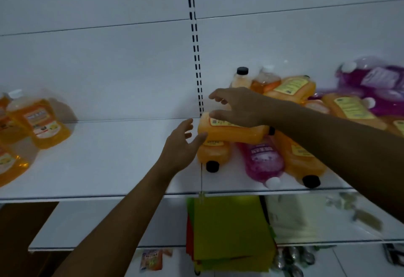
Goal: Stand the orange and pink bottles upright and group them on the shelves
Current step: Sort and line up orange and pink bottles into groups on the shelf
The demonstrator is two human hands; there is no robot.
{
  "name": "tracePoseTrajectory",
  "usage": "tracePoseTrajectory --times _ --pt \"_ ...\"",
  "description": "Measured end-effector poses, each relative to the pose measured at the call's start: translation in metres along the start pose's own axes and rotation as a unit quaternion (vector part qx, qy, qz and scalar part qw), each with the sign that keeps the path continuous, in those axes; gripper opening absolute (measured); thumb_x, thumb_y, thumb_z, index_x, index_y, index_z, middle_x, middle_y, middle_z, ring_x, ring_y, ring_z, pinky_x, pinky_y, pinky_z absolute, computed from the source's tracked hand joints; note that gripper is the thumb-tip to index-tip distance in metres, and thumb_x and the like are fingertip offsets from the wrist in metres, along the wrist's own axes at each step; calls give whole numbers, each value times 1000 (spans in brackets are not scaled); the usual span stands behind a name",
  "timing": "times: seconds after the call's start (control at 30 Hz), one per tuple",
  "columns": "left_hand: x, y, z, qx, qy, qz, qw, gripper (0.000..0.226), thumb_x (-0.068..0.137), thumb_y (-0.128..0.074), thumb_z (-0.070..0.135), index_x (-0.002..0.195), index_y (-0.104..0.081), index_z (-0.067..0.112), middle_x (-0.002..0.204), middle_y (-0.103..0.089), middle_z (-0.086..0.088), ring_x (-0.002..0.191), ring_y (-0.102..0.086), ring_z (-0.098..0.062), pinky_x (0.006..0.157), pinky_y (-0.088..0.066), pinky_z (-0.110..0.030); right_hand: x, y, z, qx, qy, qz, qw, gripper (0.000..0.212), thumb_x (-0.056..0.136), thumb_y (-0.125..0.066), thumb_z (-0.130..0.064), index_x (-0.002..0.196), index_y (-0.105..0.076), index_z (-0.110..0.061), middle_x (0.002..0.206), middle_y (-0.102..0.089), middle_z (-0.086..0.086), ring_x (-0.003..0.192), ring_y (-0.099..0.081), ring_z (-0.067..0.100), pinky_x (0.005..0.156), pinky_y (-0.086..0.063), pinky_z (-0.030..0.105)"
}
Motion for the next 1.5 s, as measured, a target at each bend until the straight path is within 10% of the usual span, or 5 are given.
tracePoseTrajectory --times 0.23,0.37,0.63,0.97,1.5 --pt "4 -24 27 4 -71 -30 997 78 73 -79 32 135 -31 38 120 -50 19 106 -50 14 89 -43 -10 -36 5 48 -19 -56 -58 997 65 93 -52 -49 147 -29 -20 147 -42 8 132 -43 25 98 -37 31" --pt "22 -34 29 106 -93 -67 988 110 64 -81 46 152 -17 29 153 -29 -8 142 -23 -25 113 -30 -48 -38 13 57 21 -65 -20 997 53 101 -35 -45 146 -34 -17 144 -44 10 128 -45 24 88 -34 27" --pt "32 -33 32 189 -129 -12 973 85 73 -81 35 145 -39 23 144 -41 -9 126 -44 -27 102 -39 -39 -41 3 66 30 -73 -51 996 55 100 -30 -51 140 -42 -15 137 -50 7 122 -49 24 94 -41 33" --pt "29 -2 31 -16 -51 60 997 77 69 -76 46 137 -51 20 121 -56 5 106 -53 -12 83 -43 -21 -26 38 54 278 -52 92 955 63 96 -35 -56 123 -56 -2 120 -61 15 109 -59 30 94 -49 45" --pt "33 48 -32 -273 71 83 956 65 71 -76 48 121 -47 18 116 -63 -12 96 -70 -26 81 -58 -45 45 11 -1 250 45 181 950 65 75 -81 -27 130 -45 -26 127 -55 -4 104 -59 16 86 -56 38"
Point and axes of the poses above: each hand's wrist, its own x-axis towards the middle knuckle, its own y-axis out of the back of the hand, z = x × y, the point moved 5 cm from there along x, towards the middle knuckle
